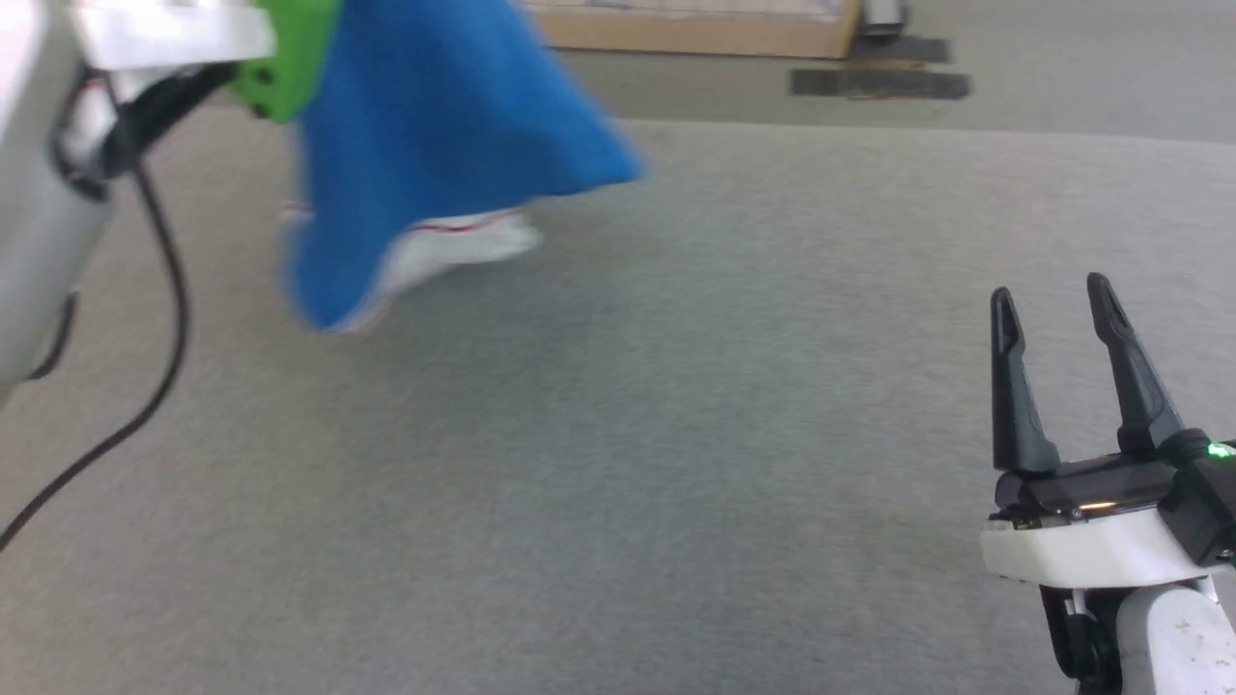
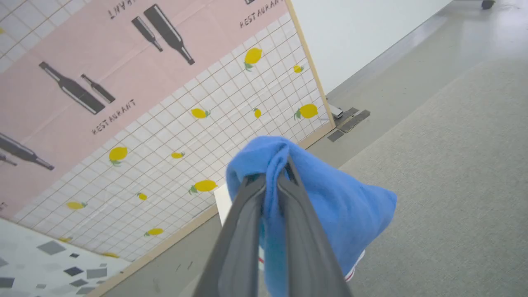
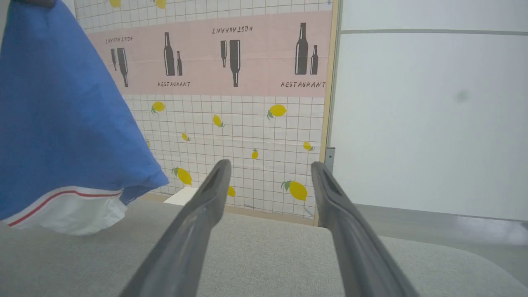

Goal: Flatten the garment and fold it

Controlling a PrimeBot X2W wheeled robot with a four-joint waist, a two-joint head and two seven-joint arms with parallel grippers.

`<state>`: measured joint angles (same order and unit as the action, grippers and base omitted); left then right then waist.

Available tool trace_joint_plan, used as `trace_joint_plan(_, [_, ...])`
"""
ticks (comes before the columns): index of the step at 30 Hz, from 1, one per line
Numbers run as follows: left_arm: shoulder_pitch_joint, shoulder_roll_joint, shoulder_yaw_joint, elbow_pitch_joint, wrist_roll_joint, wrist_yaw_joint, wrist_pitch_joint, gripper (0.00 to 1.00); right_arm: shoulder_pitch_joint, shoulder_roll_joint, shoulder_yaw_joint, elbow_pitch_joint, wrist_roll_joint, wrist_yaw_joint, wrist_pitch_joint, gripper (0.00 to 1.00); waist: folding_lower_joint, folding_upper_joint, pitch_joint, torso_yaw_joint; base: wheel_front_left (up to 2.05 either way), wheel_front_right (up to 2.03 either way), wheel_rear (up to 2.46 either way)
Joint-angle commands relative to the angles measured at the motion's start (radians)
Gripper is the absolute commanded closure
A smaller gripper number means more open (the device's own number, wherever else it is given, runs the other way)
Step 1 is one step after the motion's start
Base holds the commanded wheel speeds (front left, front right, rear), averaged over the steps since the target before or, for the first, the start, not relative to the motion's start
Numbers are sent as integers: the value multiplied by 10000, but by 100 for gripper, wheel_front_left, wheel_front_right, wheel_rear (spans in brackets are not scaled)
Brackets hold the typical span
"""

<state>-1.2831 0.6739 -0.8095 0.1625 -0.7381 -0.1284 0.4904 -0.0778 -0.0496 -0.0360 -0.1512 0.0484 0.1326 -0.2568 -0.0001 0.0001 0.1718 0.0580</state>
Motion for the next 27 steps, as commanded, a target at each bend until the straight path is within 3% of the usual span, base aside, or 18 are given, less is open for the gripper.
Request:
trace_joint_plan(1, [-289,-186,-98,-92,-40,-23,-108,100,77,-6,12,9,102,-19,-49,0,1,-1,-178,-1105,0,0,0])
trace_joint_plan(9, [-59,-1577,-1663,-171,-314,-23,-624,100,132,-6,-240,4,361,-19,-49,0,1,-1,44,-2444,0,0,0])
trace_joint_plan(11, [711,-2182,-2885,105,-565,-23,-954,100,135,-6,-315,-22,439,-19,-49,0,1,-1,271,-2778,0,0,0])
trace_joint_plan(18, [2109,-2934,-4428,1214,-864,-23,-1640,100,-11,-6,-433,-139,506,-19,-49,0,1,-1,736,-2842,0,0,0])
trace_joint_plan(23, [3513,-3441,-4691,1651,-728,-23,-1550,100,-128,-6,-502,-118,472,-19,-49,0,1,-1,944,-2724,0,0,0])
trace_joint_plan(27, [4870,-3867,-4703,1401,-92,-23,-870,100,-169,-6,-429,-53,456,-19,-49,0,1,-1,948,-2599,0,0,0])
